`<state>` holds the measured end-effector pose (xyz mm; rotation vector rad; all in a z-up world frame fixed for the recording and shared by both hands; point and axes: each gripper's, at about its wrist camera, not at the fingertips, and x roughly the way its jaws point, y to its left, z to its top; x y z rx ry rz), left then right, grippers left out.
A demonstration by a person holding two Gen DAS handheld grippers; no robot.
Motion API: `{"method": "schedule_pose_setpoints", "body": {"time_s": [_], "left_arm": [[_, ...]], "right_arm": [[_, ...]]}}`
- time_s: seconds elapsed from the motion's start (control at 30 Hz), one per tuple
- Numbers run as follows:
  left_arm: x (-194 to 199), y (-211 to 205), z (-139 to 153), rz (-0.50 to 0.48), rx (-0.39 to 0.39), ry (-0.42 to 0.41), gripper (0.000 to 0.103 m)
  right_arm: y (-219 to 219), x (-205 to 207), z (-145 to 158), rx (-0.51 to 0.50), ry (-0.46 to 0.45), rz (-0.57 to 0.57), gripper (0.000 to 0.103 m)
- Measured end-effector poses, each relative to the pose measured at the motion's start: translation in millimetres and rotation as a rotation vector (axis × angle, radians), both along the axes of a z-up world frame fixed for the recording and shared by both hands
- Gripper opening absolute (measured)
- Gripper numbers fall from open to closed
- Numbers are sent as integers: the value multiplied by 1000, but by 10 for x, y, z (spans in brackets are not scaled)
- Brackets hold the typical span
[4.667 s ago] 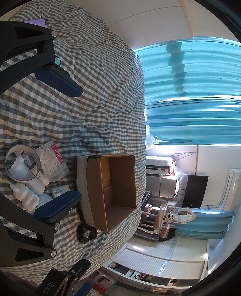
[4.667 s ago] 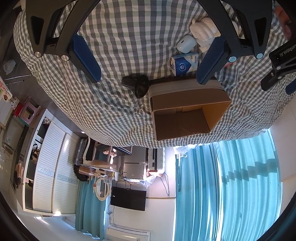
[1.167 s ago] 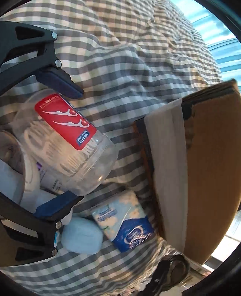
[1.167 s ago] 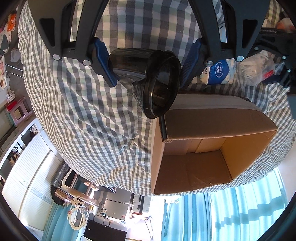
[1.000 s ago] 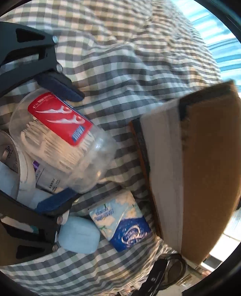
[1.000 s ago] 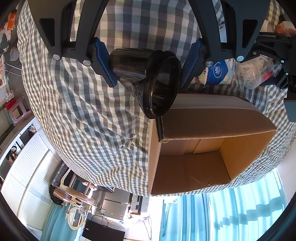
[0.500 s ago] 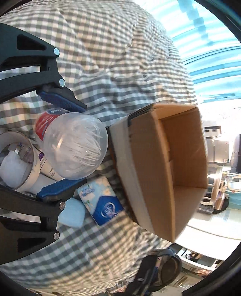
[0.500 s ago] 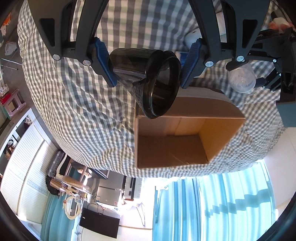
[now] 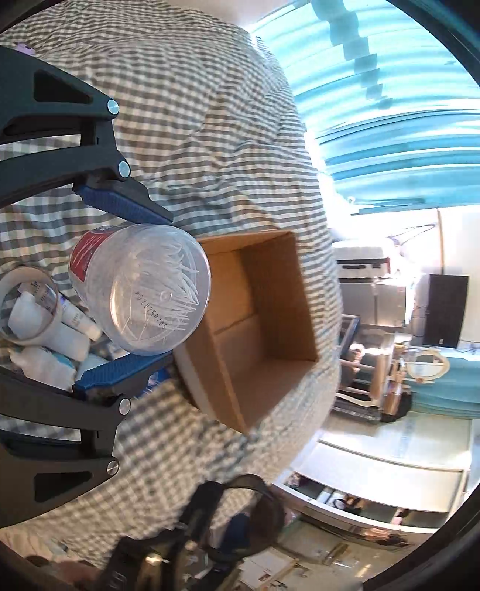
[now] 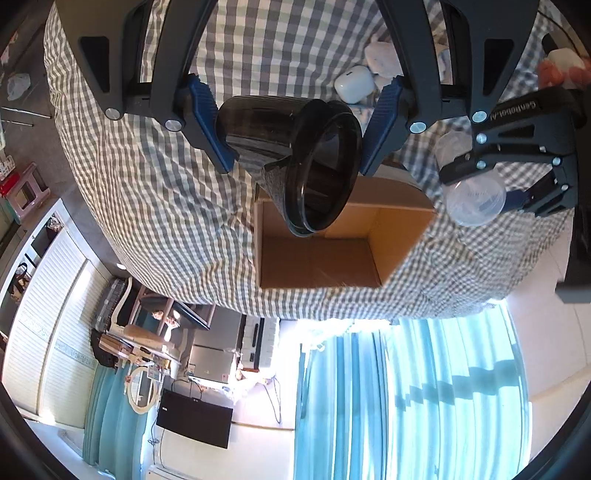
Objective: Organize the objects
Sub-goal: 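Carry jar and black cup into the box and open both tools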
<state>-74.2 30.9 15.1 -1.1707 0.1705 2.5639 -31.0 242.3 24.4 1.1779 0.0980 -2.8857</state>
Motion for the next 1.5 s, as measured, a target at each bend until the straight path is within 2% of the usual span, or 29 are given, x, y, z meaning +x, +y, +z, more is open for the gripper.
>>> {"method": "schedule_pose_setpoints", "body": {"time_s": [0.17,0.3,0.43,0.63,0.73,0.83,1.0,1.2,1.27,1.43,1.5], "left_arm": [[-139,11,377,7,26,56,68],[-397,18,605,24,54,65,68],[-722,73,746,37,55,71,68],[-1381,138,779,76,83,51,68],[-1683,190,679,82,66,43,68],[-1971,214,457,78,69,16,67],[-2268,280,99,51,80,-23,67],[-2365,434,-321,14,64,-79,66],[-2378,432,-428,4,81,-101,66],[-2375,492,-626,-9,59,-107,67],[-2345,475,-674,-17,67,-115,67]], "right_arm": [[-9,-91,241,-10,24,5,70],[20,-339,400,-25,34,12,69],[44,-697,518,-24,42,18,70],[124,-1372,610,-45,35,19,69],[135,-1684,557,-58,11,20,69],[147,-2042,393,-72,-42,27,69],[257,-2494,-29,-104,-131,10,70],[310,-2602,-441,-116,-201,5,69],[359,-2608,-523,-129,-218,4,70],[352,-2592,-650,-121,-232,5,70],[365,-2574,-654,-156,-230,3,71]]}}
